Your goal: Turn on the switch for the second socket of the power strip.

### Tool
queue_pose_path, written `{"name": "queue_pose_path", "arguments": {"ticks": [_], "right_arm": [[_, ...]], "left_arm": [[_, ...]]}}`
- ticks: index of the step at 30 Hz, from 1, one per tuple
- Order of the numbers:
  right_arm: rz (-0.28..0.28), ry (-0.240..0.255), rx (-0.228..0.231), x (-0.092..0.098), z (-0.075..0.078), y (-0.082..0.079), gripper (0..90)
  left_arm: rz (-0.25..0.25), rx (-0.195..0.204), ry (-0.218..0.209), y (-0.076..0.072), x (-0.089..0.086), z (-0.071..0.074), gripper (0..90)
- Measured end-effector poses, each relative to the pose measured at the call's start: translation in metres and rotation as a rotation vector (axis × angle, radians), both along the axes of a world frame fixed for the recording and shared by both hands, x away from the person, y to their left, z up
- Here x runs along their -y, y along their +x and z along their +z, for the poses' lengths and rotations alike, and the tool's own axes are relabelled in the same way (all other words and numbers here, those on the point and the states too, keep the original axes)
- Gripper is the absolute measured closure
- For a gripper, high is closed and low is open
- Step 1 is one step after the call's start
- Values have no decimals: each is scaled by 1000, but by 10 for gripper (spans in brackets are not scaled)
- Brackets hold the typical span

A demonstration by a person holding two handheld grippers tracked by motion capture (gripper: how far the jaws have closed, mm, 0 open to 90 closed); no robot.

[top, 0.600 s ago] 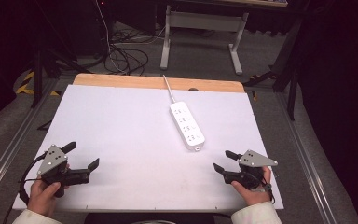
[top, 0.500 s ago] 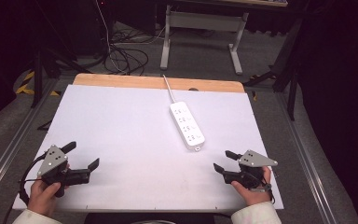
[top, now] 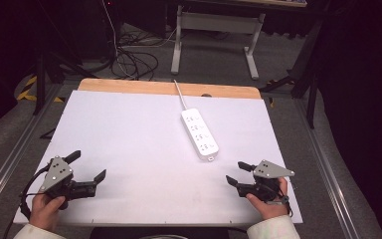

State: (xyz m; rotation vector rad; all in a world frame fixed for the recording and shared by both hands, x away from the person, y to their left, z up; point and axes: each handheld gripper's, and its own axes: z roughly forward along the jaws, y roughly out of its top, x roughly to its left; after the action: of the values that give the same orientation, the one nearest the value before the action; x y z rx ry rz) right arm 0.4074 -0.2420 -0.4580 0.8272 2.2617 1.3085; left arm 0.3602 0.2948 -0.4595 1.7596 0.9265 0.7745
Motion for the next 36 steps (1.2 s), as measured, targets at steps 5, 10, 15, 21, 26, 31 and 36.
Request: {"name": "queue_pose_path", "arguments": {"ticks": [5, 10, 15, 21, 26, 31, 36], "right_arm": [[3, -9, -1, -1, 2, 0, 367], [12, -13, -18, -5, 9, 4, 405], [5, -33, -38, -8, 15, 6, 427], [8, -40, -55, -13, 30, 14, 437], [15, -52, -71, -20, 44, 23, 437], [30, -84, -77, -30, 55, 30, 434], [31, -94, -80, -38, 65, 39, 433]], "left_arm": [[-4, 13, 10, -2, 1, 2, 9], [-9, -60, -28, 0, 0, 4, 4], [-11, -36, 12, -2, 1, 4, 7], [-5, -30, 18, -2, -1, 3, 8], [-1, -27, 24, -2, -1, 3, 8], [-11, -35, 19, -3, -1, 4, 8], [-12, -35, 26, -2, 0, 3, 8]]}}
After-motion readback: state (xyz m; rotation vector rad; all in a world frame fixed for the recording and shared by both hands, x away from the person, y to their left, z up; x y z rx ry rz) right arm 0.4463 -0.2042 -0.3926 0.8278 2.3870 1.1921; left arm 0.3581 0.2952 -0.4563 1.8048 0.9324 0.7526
